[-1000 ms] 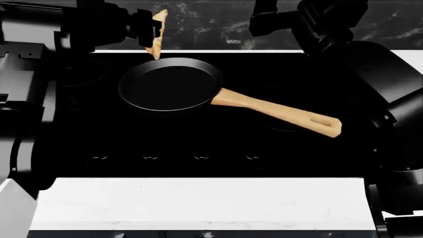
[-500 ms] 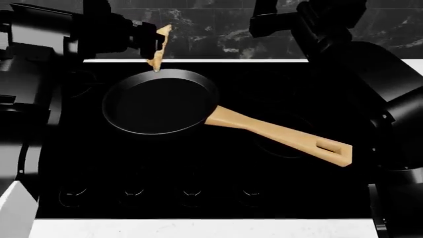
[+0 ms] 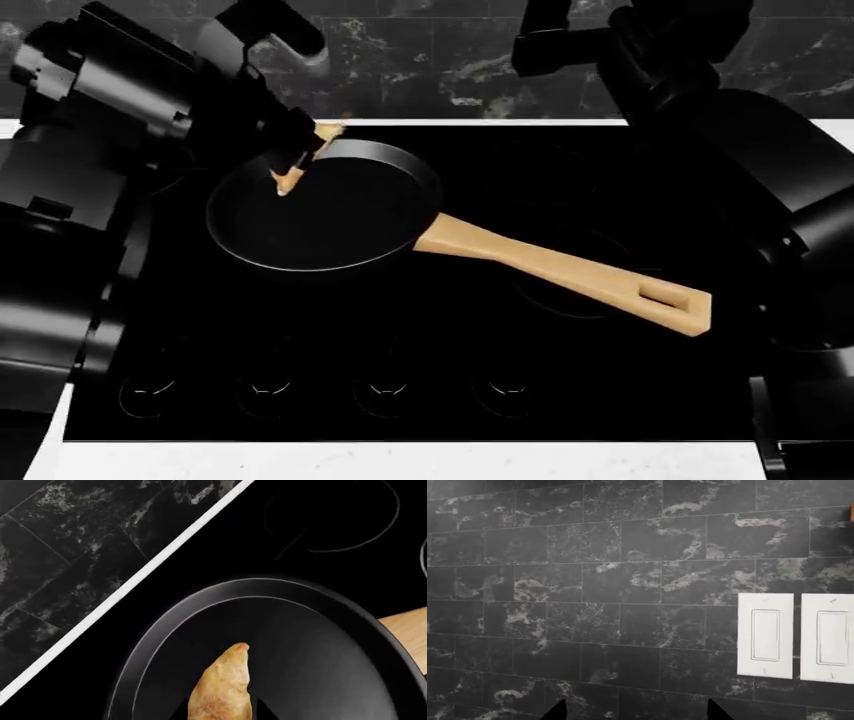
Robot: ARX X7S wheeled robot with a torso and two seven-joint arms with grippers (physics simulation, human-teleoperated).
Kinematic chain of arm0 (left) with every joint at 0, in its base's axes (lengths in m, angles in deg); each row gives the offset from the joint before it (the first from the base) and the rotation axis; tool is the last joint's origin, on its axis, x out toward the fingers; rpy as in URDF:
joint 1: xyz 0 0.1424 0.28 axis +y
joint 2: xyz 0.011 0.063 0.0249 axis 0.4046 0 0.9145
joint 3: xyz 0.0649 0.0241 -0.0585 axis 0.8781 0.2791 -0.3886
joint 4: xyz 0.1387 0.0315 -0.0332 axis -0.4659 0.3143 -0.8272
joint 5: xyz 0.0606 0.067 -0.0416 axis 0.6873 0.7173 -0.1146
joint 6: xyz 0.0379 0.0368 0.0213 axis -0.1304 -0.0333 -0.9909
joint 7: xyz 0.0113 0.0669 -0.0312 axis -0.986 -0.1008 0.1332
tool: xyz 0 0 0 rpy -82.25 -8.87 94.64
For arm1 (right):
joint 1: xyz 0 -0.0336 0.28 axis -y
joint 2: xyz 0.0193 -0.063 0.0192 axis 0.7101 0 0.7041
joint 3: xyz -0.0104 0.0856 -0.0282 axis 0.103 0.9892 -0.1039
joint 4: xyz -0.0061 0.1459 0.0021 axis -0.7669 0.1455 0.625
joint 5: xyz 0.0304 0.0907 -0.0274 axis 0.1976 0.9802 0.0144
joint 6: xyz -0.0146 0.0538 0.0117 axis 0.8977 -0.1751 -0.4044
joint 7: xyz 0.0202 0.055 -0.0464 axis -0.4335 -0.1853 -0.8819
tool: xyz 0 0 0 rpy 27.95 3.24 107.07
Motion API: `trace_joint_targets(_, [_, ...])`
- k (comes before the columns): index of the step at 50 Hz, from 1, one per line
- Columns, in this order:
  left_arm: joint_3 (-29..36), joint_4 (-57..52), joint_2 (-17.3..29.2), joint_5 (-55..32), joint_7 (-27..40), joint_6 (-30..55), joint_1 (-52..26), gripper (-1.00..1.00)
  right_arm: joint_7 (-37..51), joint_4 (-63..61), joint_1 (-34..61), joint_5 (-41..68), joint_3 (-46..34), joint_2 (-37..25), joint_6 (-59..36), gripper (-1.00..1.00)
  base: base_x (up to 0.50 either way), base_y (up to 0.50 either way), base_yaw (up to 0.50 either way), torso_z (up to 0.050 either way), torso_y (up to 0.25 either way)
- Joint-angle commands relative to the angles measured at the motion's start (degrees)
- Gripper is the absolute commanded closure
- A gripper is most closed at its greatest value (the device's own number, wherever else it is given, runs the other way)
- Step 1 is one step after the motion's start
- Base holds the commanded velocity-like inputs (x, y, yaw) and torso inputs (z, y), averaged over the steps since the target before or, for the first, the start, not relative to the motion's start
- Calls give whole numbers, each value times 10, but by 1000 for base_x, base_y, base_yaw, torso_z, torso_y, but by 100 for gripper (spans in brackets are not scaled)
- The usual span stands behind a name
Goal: Pick the croissant and place it on the pan. Then turn on the stove to warm the croissant.
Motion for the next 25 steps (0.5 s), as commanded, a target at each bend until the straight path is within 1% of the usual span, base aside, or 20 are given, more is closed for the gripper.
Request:
trace_joint_targets(1, [88, 0, 3, -11, -55, -42, 3, 100, 2, -2, -6, 1, 3, -4, 3, -100, 0, 0, 0, 0, 0])
trace_joint_targets(17, [144, 0, 11, -28, -118, -111, 8, 100, 7, -12, -29, 8, 15, -18, 11, -100, 0, 0, 0, 0, 0])
trace_joint_targets(25, [154, 0, 12, -34, -130, -118, 8, 100, 6, -10, -32, 10, 18, -20, 14, -100, 0, 0, 0, 0, 0])
